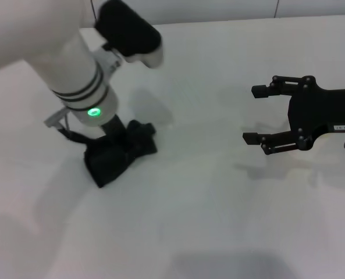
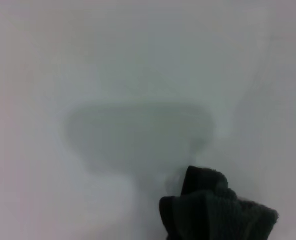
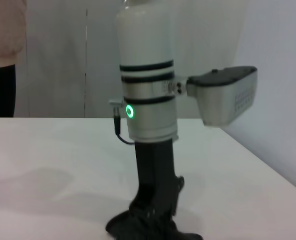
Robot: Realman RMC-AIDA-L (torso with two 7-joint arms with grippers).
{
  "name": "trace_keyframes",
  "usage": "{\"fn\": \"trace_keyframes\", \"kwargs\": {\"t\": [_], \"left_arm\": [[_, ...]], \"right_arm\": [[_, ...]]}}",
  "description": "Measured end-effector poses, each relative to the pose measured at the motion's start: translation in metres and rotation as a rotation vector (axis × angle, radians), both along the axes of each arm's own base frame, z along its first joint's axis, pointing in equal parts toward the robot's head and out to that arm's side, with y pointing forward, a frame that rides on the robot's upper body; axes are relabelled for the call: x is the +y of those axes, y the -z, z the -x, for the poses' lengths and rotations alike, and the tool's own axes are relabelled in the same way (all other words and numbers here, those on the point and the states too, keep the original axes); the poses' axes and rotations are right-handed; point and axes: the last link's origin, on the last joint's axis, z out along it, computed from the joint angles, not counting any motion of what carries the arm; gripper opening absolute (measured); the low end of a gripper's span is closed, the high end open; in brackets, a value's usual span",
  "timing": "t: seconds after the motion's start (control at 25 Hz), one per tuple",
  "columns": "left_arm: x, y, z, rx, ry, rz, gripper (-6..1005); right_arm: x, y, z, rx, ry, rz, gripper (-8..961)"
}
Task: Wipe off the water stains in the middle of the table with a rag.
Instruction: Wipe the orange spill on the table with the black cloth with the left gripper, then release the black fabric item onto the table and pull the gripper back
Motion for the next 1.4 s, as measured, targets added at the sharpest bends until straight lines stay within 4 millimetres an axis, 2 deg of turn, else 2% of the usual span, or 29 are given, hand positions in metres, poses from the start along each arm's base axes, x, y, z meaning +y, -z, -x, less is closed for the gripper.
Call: {"fn": "trace_keyframes", "kwargs": {"t": [0.4,0.56,0.84,1.04,1.4], "left_arm": [[-0.017,-0.017,0.005,0.035,-0.072,0.102,153],[-0.013,-0.023,0.008,0.015,-0.094,0.070,168],[-0.008,-0.021,0.003,-0.033,-0.057,0.040,194],[-0.008,-0.020,0.003,-0.033,-0.046,0.039,426],[-0.008,-0.020,0.004,-0.026,-0.044,0.042,610]], "right_arm": [[0.000,-0.009,-0.004,0.011,0.012,-0.015,869],[0.000,-0.009,-0.004,0.011,0.011,-0.015,869],[0.000,-0.009,-0.004,0.012,0.010,-0.014,870],[0.000,-0.009,-0.003,0.013,0.009,-0.014,870],[0.000,-0.009,-0.002,0.013,0.005,-0.014,870]]}}
